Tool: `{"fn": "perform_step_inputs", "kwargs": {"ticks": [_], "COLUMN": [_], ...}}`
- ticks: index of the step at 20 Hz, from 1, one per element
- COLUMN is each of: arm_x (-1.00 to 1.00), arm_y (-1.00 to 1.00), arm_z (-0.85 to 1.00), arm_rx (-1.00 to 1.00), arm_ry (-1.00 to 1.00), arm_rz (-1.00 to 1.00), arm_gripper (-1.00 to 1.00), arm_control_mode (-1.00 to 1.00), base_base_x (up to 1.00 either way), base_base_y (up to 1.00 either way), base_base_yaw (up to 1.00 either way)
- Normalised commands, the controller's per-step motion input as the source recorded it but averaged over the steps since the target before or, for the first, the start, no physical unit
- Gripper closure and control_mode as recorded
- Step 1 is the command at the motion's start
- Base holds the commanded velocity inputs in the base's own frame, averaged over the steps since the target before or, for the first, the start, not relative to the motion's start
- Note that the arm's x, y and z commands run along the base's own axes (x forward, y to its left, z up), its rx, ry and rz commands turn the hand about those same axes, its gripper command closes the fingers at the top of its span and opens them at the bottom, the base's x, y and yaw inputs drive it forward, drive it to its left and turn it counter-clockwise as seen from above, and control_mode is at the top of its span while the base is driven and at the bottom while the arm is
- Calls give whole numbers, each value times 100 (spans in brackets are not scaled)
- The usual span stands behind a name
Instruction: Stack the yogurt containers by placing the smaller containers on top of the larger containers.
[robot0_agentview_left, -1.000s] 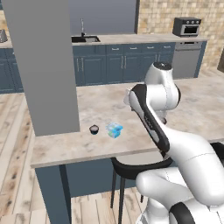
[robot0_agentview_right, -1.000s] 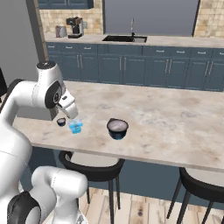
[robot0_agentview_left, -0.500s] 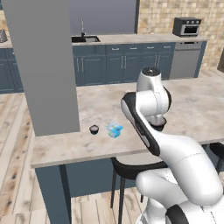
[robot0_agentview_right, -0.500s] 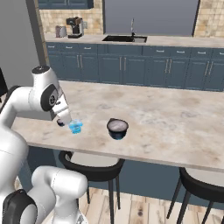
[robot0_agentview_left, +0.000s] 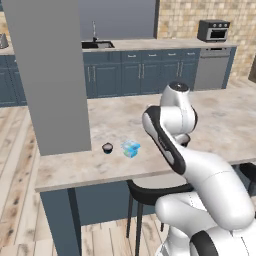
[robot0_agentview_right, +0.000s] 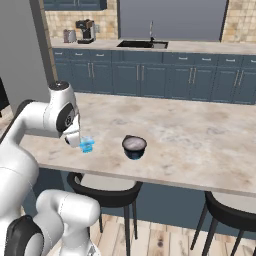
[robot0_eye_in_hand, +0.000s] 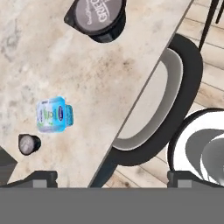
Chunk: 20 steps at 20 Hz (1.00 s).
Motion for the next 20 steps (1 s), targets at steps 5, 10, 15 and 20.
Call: {"fn": "perform_step_inputs", "kwargs": {"ticks": [5, 10, 15, 20], "arm_x": [10, 15, 19, 19], "arm_y": [1, 6, 3, 0], "arm_z": [-19, -22, -17, -13], "arm_rx": [16, 0, -3, -3], "arm_ry": [0, 0, 0, 3], "arm_rz": [-4, -2, 0, 1], "arm_gripper": [-100, -100, -100, -100], "arm_control_mode": [-100, -100, -100, -100], "base_base_x": [0, 0, 0, 0], "base_base_y": [0, 0, 0, 0], "base_base_yaw": [0, 0, 0, 0]}}
